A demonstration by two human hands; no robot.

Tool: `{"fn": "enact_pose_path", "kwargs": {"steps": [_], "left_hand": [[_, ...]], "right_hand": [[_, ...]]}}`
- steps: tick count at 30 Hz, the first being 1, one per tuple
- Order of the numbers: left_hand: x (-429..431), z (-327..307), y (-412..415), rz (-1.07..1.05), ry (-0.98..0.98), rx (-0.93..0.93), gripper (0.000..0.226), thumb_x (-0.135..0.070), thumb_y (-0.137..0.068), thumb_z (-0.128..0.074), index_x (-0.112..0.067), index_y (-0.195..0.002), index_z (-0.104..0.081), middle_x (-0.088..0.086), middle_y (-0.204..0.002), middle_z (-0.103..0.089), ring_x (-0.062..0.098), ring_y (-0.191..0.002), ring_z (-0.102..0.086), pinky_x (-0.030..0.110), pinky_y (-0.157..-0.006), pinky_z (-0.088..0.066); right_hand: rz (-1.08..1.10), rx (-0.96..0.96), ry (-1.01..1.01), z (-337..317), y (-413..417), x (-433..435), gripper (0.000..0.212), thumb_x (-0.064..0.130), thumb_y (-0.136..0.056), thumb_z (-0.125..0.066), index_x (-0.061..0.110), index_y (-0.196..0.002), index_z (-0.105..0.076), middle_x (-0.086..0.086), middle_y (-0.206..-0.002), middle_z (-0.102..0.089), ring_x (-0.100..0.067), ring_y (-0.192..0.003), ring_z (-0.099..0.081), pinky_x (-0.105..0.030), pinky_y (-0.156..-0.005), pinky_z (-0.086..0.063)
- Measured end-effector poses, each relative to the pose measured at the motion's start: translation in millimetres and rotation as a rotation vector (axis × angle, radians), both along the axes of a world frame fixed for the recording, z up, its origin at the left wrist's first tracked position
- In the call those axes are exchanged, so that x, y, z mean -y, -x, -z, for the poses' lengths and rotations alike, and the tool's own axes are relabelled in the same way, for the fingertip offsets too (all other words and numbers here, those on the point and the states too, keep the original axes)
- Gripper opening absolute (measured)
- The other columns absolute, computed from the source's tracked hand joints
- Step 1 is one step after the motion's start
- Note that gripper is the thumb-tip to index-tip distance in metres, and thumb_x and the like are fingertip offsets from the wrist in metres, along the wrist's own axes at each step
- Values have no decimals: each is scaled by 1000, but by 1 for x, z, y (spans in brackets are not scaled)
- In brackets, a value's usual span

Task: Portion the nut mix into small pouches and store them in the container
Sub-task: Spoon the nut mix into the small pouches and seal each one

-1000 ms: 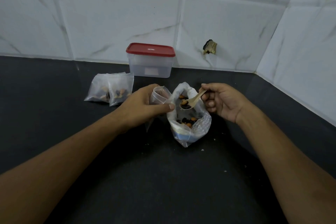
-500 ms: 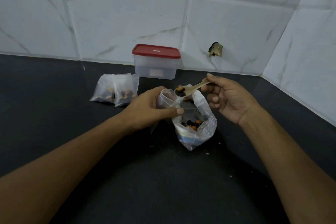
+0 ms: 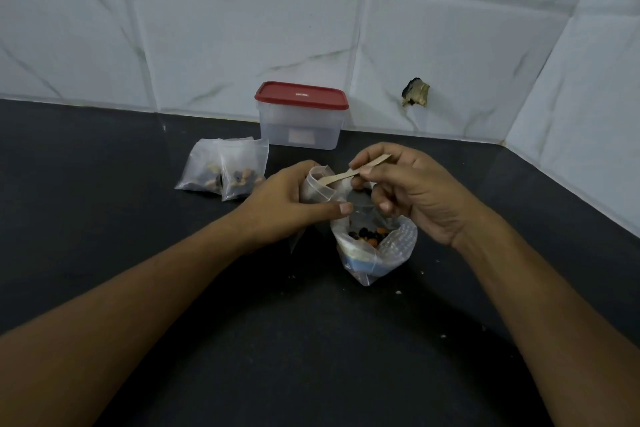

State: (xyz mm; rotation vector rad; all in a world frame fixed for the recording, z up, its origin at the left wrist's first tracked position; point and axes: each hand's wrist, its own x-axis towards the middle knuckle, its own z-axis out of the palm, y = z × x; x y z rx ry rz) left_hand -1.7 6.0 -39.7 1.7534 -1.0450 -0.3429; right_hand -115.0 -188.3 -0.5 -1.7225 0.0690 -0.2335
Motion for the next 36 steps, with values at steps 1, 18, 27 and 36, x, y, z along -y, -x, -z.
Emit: {"fn": "enact_pose_path", "kwargs": {"steps": [1,18,27,36], "left_hand": [[0,0,0,-5,0,5,49,-59,-72,-82,-32,-110,-65,-3,-106,-74,18,-101,-72,54,-92,-57],[-3,-10,1,1,-28,-90,55,-56,-71,-84,-32,-116,-63,-8,-110,-72,12,-102,-71,45,-94,-59],[-8,-11,-9,-80,31,-314,58,-73,-86,-57,-31,-122,-72,-2,-125,-71,21,-121,-64,51,-108,-48],[-3,-12,-6,-135,100,-248,59,-66,-83,-57,-10,-99,-69,7,-94,-72,24,-93,-67,38,-90,-53]], "right_hand": [[3,12,-18,-1,0,0,15,7,-99,-60,15,-103,-71,-11,-91,-72,-12,-52,-48,-26,-50,-33],[367,-75,-129,-2,2,42,14,17,-96,-61,12,-86,-70,-1,-65,-61,-10,-44,-43,-21,-42,-30],[416,-270,212,8,2,44,27,40,-95,-71,14,-89,-68,-2,-78,-67,-10,-53,-49,-22,-44,-34],[583,212,742,13,-3,24,37,52,-94,-68,21,-114,-67,7,-110,-65,-2,-98,-61,-24,-78,-51]]}}
